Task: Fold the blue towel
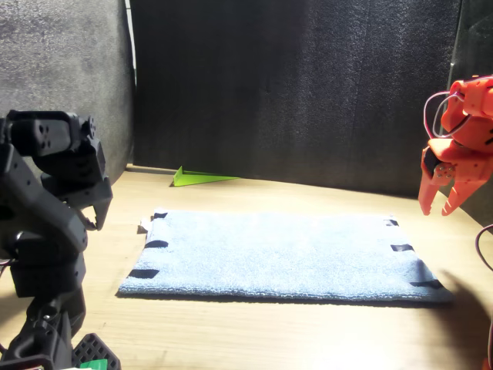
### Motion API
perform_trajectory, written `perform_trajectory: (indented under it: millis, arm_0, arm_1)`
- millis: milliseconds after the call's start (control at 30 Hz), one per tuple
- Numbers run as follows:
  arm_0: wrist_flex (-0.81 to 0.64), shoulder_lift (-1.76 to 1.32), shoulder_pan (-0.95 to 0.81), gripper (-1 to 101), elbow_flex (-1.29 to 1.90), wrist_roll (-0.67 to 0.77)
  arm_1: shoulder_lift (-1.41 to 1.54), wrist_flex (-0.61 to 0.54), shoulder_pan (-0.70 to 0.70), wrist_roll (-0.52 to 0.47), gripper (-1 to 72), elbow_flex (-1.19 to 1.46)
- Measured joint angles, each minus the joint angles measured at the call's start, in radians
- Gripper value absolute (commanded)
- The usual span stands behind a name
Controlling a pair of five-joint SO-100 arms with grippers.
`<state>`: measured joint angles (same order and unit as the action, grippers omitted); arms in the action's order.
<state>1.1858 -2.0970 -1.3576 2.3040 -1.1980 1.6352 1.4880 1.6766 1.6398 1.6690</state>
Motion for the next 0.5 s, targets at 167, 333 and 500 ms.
perform_trajectory:
  millis: [167, 333, 500]
  arm_0:
    - [0.009, -0.075, -0.012, 9, 0.018, 0.015]
    - [0.137, 0.029, 0.020, 17, -0.077, -0.008]
    - [0.288, 0.238, 0.021, 22, -0.299, -0.032]
  arm_1:
    - [0.002, -0.005, 0.021, 0.075, 21.6, -0.048]
    - [-0.020, 0.029, 0.002, 0.114, 22.2, -0.101]
    - [-0.054, 0.087, 0.037, 0.115, 22.9, -0.112]
